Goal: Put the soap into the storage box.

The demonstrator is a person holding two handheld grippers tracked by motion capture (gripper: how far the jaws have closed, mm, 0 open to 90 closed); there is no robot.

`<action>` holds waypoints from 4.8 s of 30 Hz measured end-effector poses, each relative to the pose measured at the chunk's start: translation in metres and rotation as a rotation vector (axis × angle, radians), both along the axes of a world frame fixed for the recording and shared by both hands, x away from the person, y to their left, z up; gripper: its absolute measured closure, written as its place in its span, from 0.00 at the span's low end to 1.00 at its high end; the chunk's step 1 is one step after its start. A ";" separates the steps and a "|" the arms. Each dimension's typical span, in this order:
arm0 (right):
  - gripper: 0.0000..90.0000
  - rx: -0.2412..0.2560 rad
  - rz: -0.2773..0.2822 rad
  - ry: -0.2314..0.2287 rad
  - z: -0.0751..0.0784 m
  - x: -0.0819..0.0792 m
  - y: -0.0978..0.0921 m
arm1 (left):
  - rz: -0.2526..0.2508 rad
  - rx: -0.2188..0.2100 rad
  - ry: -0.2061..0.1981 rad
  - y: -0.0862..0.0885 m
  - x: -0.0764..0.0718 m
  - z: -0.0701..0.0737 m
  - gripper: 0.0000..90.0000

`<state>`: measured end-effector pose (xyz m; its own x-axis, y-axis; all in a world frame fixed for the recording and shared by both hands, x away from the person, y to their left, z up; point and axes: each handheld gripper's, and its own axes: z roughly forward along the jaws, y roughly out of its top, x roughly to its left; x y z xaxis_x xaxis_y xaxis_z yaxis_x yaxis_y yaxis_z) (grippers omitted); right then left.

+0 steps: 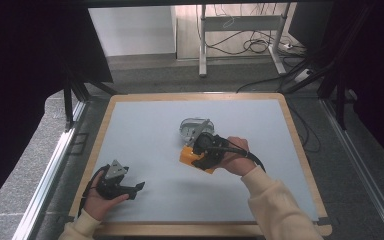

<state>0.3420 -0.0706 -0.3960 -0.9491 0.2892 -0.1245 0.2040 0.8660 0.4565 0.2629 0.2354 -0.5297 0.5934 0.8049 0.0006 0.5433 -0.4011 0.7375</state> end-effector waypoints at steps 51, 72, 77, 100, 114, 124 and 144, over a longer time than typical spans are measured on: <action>0.68 -0.039 -0.018 -0.011 0.028 0.045 -0.005 | -0.001 -0.004 0.002 0.000 0.000 -0.001 0.19; 0.68 -0.073 -0.038 -0.013 0.028 0.073 -0.003 | -0.001 -0.007 0.001 0.000 0.000 -0.001 0.19; 0.68 -0.079 -0.045 -0.007 0.024 0.083 -0.002 | 0.000 -0.010 -0.001 0.001 0.000 -0.001 0.19; 0.69 -0.086 -0.068 0.027 0.005 0.126 0.008 | -0.002 -0.008 0.002 0.001 0.001 0.000 0.19; 0.69 -0.083 -0.066 0.044 0.000 0.145 0.017 | -0.011 0.001 0.005 0.002 0.001 0.000 0.19; 0.69 -0.065 -0.012 0.046 -0.007 0.157 0.019 | -0.008 -0.001 0.006 0.003 0.001 0.000 0.19; 0.68 -0.105 0.083 0.056 -0.030 0.178 0.029 | 0.000 -0.006 0.007 0.005 0.002 -0.001 0.19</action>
<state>0.5202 -0.0413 -0.4260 -0.9755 0.1978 -0.0960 0.1525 0.9234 0.3522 0.2649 0.2402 -0.5303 0.5932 0.8050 -0.0085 0.5484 -0.3963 0.7364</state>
